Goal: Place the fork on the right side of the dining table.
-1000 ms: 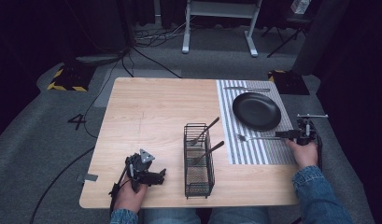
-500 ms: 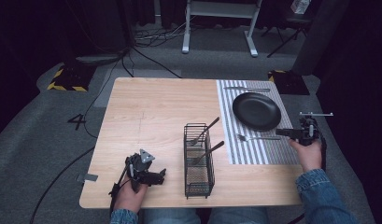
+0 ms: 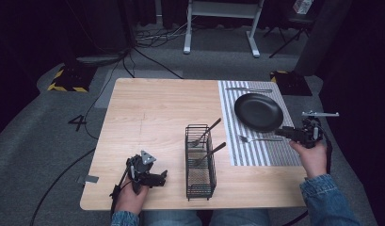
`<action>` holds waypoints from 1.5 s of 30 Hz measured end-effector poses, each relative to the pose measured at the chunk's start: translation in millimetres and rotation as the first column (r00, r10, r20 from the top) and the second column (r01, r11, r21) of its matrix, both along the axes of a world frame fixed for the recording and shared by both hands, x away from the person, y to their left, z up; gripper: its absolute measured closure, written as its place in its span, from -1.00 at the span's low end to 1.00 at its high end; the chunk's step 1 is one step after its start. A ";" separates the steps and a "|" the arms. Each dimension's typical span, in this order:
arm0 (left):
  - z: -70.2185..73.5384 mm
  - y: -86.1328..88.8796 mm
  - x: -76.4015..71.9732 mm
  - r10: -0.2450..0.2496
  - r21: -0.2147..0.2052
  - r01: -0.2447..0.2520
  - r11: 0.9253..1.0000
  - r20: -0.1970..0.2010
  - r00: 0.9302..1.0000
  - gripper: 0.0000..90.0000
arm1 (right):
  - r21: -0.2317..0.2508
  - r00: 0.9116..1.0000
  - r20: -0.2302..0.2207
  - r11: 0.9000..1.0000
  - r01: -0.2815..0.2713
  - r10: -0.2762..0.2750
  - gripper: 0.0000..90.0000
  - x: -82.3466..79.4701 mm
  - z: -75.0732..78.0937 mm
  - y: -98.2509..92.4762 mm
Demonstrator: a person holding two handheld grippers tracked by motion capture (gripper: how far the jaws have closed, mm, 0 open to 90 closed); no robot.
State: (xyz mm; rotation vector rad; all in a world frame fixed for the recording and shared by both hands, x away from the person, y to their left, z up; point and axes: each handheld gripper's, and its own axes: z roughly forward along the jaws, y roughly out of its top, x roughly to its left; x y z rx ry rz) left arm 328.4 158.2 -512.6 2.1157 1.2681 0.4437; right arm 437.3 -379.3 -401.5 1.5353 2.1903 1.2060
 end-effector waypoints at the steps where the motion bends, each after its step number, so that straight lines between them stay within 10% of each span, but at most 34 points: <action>1: 0.0 0.0 0.0 0.000 0.000 0.000 1.000 0.000 1.000 -0.99 | 0.001 1.000 0.006 1.000 -0.011 0.011 0.06 -2.2 2.0 1.6; 25: 0.1 -0.3 0.1 0.004 0.000 -0.004 1.000 -0.002 1.000 -1.00 | 0.028 0.980 0.072 0.982 -0.187 0.185 -0.09 -60.9 16.1 33.9; 45: -0.1 -0.5 0.3 0.006 -0.002 -0.006 1.000 -0.001 1.000 -1.00 | 0.063 0.943 0.094 0.943 -0.326 0.319 -0.16 -98.5 -14.4 70.8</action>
